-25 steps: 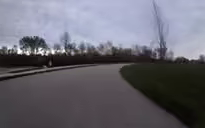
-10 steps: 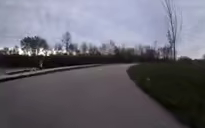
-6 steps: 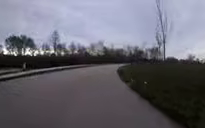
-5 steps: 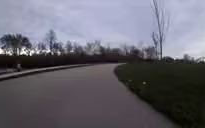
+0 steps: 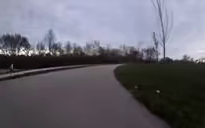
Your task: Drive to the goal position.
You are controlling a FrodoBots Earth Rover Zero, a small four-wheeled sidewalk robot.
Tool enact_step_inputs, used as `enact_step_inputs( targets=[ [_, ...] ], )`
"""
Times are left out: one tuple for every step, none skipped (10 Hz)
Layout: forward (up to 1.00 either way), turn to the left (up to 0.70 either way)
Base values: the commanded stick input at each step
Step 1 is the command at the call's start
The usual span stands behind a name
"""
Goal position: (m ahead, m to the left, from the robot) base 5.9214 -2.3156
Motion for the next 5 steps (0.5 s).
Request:
enact_step_inputs(
  targets=[
    [1.00,0.33],
    [1.00,0.10],
    [1.00,0.00],
    [1.00,0.00],
    [1.00,0.00]
  ],
)
